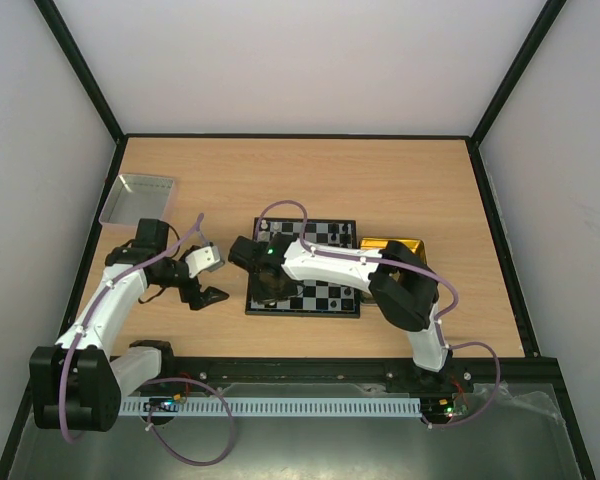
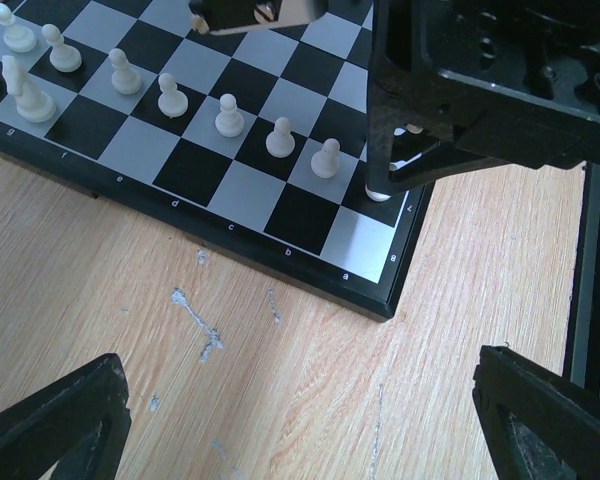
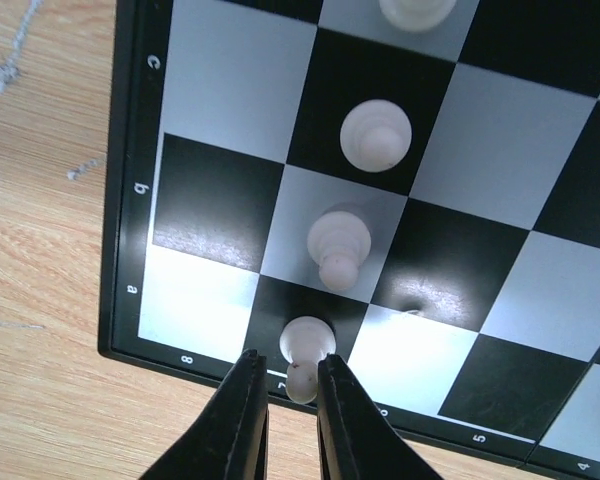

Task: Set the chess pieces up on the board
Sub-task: Place the chess piece on the chessboard, then pick up the chess piece from the storage box.

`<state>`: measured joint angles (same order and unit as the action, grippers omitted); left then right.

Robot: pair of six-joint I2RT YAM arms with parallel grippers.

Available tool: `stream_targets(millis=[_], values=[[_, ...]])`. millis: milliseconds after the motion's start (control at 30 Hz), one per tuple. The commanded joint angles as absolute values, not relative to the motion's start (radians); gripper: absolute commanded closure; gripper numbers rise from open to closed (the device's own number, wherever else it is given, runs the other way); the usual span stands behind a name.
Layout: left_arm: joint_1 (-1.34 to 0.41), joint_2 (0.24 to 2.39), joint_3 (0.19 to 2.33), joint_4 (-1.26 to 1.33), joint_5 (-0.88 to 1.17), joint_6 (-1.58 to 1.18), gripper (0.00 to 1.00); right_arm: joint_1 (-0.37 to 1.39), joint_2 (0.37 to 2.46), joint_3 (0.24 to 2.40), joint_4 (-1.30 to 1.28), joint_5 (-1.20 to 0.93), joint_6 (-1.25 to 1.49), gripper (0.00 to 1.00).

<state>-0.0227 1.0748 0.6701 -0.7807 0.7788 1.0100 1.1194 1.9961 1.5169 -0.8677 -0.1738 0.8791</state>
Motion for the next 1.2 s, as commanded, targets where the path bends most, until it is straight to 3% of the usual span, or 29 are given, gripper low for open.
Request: stream_targets(millis=[0,267,533,933,1167], values=[[-0.017,1.062,0.664,-0.796,0.815,1.023,0.07,1.116,1.997,1.568,-0.917,-0.13,0.881,0.85],[-0.016,1.057,0.697,-0.815,0.83,1.01,0.13,1.109,1.973,1.577,-0.951,-0.091,0.888,0.84],[-0.038,1.094,0.823,-0.861,0.943,0.991,0.08,1.012,1.802,1.499,-0.959,-0.014,0.917,0.84],[-0.29,1.157,0.895,-0.743,0.822,0.823,0.07,0.743,1.521,1.263,-0.97,0.079,0.913,0.83],[-0.421,1.215,0.9,-0.622,0.724,0.719,0.06,0.583,1.461,1.127,-0.905,0.042,0.861,0.83]])
